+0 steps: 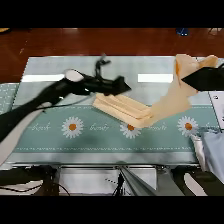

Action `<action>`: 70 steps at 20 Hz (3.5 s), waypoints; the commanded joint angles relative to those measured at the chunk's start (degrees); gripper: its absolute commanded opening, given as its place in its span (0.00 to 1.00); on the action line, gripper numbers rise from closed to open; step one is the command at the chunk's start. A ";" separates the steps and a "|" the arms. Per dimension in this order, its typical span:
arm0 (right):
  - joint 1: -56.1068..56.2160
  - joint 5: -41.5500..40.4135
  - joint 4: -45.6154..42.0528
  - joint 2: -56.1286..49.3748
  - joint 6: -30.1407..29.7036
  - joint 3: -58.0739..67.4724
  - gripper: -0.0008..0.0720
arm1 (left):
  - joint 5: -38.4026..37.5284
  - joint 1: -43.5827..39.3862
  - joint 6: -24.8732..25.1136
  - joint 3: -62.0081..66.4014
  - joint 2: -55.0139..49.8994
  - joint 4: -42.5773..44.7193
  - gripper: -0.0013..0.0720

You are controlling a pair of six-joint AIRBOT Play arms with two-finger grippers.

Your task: Fold the shirts.

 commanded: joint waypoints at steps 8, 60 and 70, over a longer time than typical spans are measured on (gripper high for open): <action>31.52 -29.16 -0.79 -27.69 6.45 0.04 0.10 | -13.22 30.64 0.33 0.00 24.37 1.68 0.05; -46.86 20.79 -13.53 10.29 2.47 -1.46 0.06 | -12.87 31.87 0.17 0.00 17.75 22.12 0.64; -47.21 30.08 -51.10 10.43 7.69 -1.44 0.06 | -7.61 35.26 0.37 0.00 8.11 22.25 0.63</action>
